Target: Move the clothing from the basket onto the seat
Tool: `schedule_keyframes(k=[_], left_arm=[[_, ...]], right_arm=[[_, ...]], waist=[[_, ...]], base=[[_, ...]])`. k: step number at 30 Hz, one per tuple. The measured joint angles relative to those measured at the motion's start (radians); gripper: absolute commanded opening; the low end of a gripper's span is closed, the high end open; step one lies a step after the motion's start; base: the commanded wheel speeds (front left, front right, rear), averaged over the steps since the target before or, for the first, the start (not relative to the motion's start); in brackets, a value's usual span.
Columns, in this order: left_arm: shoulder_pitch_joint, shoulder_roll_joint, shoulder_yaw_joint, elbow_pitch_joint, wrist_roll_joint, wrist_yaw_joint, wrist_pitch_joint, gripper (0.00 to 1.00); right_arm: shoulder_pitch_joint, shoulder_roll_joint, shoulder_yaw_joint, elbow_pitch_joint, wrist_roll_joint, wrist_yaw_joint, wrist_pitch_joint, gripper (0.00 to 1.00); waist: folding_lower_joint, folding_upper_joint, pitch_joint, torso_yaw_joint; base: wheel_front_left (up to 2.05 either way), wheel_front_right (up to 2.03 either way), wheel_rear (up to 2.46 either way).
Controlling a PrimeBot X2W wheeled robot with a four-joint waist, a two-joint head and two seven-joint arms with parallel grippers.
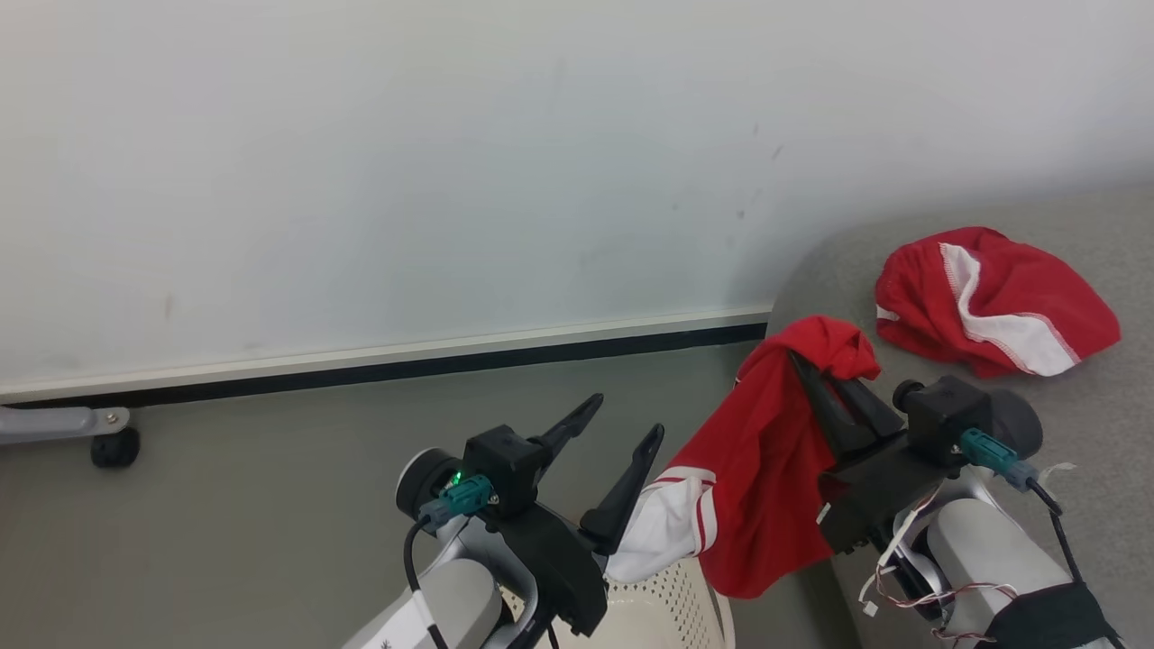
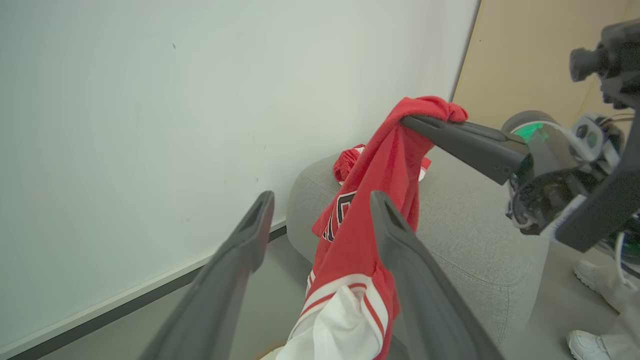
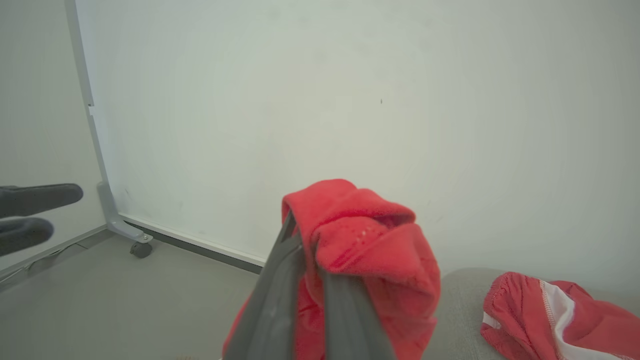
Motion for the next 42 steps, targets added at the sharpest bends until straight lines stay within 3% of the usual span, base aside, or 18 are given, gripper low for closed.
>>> schedule_keyframes(k=[17,28,32,42], left_arm=[[0.084,-0.017,-0.043,-0.093,0.028,0.010,-0.011,1.00],[0.098,-0.023,-0.043,-0.128,0.044,0.036,-0.017,1.00],[0.079,-0.031,-0.046,-0.138,0.055,0.044,-0.017,1.00],[0.047,-0.008,-0.045,-0.170,0.095,0.062,-0.016,1.00]], right_arm=[[0.063,-0.110,-0.042,-0.194,-0.024,-0.051,-0.001,0.00],[0.063,-0.151,-0.079,-0.232,-0.008,-0.050,0.029,0.00],[0.023,-0.191,-0.098,-0.211,-0.011,-0.044,0.039,0.00],[-0.194,-0.208,-0.150,-0.163,-0.006,-0.028,0.064,0.00]], waist=[[0.0000,0.0000,-0.001,-0.199],[0.0000,0.0000,0.028,-0.353],[0.0001,0.0000,0.056,-0.369],[0.0003,0.0000,0.143,-0.335]], base=[[0.00,0.00,0.00],[0.00,0.00,0.00],[0.00,0.00,0.00],[0.00,0.00,0.00]])
